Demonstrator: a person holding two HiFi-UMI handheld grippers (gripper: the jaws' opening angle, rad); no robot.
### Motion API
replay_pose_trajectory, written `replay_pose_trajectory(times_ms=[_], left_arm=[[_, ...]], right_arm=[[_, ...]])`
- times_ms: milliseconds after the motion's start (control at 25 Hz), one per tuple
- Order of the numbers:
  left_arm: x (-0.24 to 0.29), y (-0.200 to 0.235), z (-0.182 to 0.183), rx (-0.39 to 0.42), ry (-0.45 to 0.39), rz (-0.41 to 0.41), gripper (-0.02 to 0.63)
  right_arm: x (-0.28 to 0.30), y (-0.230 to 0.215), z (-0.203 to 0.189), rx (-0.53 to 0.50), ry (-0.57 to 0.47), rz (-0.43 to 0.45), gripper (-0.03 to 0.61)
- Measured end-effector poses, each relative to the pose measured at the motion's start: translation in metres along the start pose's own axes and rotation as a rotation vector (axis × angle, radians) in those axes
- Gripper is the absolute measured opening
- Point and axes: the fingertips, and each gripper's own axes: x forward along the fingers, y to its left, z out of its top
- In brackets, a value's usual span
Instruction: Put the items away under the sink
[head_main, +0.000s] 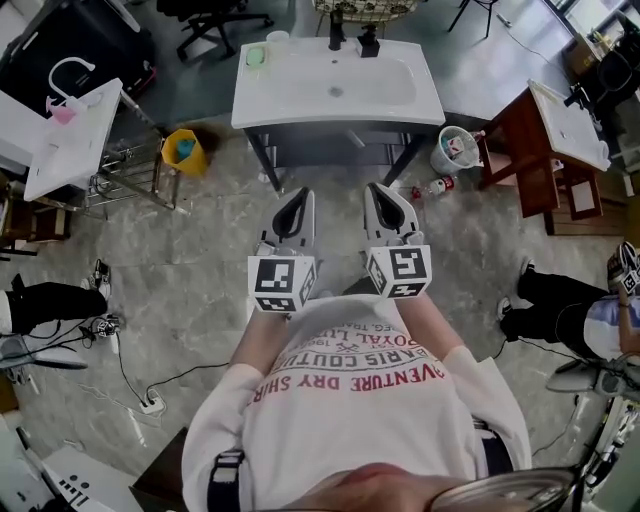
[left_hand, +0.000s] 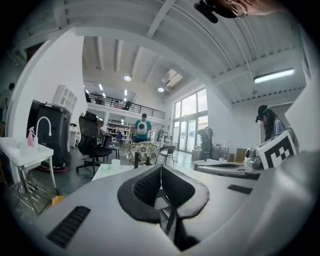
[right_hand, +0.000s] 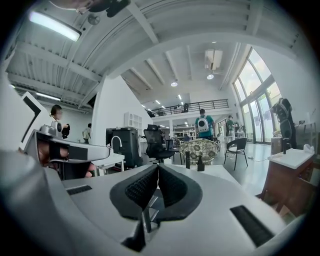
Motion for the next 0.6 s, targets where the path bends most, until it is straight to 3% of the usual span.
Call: replay_pose_trajectory(times_ms=[320,600], left_arm=[[0.059,0.046,-0.008,-0.014,0.028,0.072,0.023],[0.155,0.07,0.008,-0.002,0.031,0.125,0.023]], right_arm=[[0.079,-0.026,-0.01,0.026,0.008,0.052,0.025],[0.165,-0.078,0.006,0.035,-0.024,0.139,0.025]])
